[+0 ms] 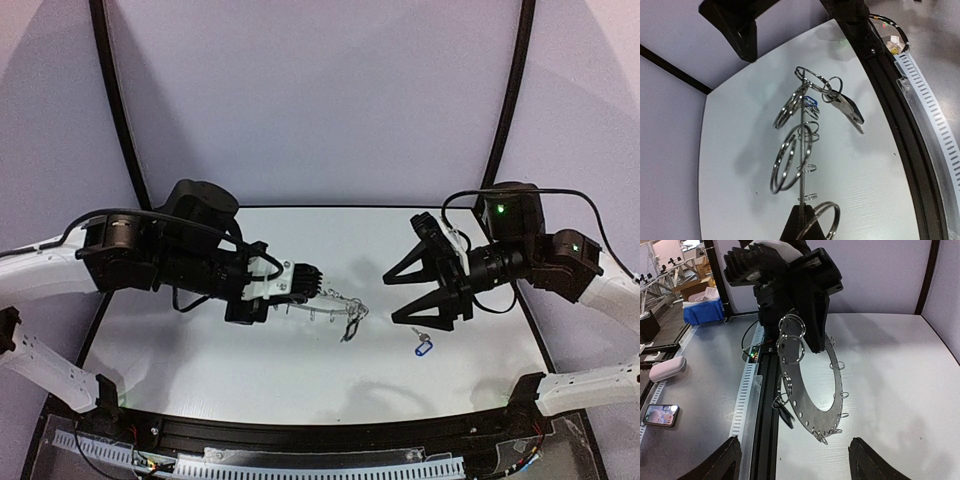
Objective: Put the keys on the keyring
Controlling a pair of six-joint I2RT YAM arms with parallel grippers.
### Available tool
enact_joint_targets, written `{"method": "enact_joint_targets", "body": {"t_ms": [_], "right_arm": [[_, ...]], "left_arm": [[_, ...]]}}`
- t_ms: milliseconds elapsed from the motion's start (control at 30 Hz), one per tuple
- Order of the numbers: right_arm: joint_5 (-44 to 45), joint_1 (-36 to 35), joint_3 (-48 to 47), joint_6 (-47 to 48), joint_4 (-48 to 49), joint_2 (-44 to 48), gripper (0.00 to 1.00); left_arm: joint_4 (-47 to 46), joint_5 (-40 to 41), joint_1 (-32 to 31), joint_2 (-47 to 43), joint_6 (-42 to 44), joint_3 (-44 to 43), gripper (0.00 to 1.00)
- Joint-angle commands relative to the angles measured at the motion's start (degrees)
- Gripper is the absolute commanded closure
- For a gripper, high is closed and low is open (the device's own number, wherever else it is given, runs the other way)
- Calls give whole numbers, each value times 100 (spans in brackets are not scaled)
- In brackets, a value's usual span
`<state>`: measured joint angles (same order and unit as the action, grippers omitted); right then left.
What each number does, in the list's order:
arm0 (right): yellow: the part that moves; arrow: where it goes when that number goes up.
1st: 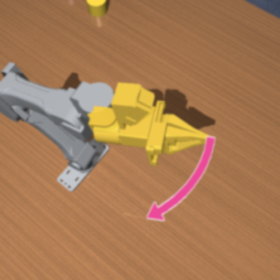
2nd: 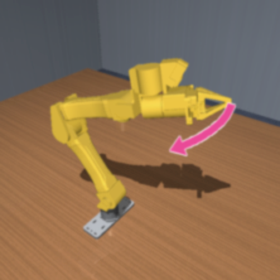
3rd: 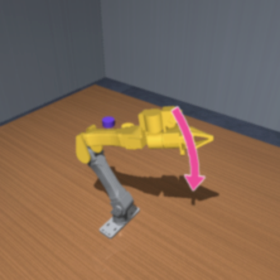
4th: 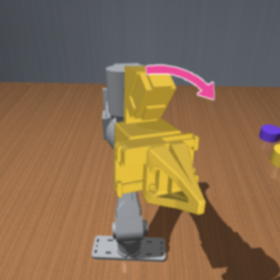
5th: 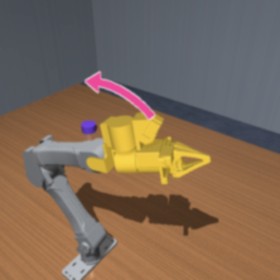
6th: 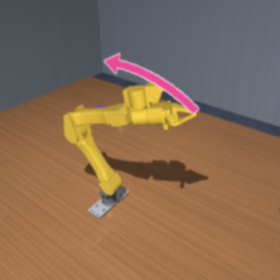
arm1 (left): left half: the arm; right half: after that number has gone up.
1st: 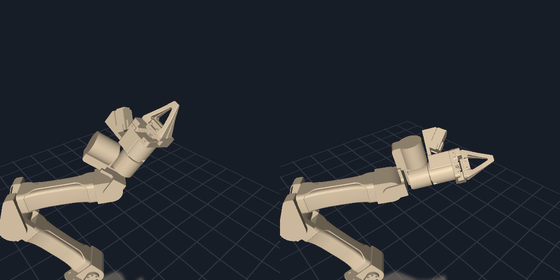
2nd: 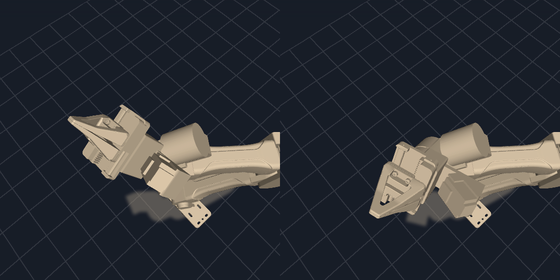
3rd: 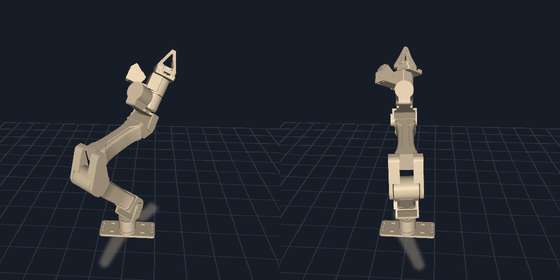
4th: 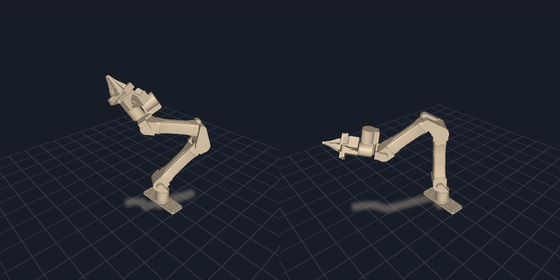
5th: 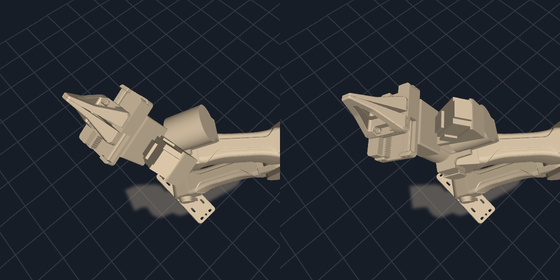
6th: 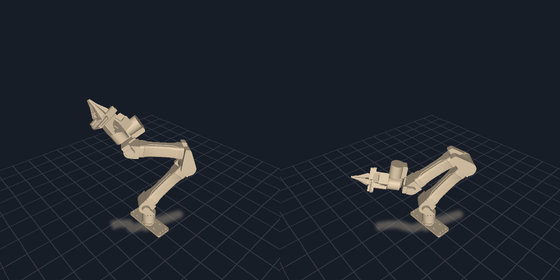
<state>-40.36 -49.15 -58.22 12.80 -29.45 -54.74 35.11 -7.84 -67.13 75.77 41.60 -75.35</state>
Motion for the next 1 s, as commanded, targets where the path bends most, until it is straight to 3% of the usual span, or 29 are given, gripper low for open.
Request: {"method": "enact_joint_targets", "body": {"t_ms": [0, 267, 367, 733, 967], "right_arm": [[358, -41, 136, -151, 322, 69, 27], [770, -42, 326, -257, 821, 281, 27], [956, -42, 407, -340, 984, 338, 27], [1717, -2, 938, -738, 1738, 453, 29], [1756, 427, 1278, -1632, 2361, 376, 29]], "left_arm": [[-1195, 504, -41, -401, 221, 333, 99], [-3013, 1966, -156, -305, 1232, 838, 99], [-3235, 2099, -172, -199, 1374, 750, 99], [-3137, 1554, -226, -456, 737, 291, 99], [-2996, 1015, -288, -833, 305, 153, 99]]}}
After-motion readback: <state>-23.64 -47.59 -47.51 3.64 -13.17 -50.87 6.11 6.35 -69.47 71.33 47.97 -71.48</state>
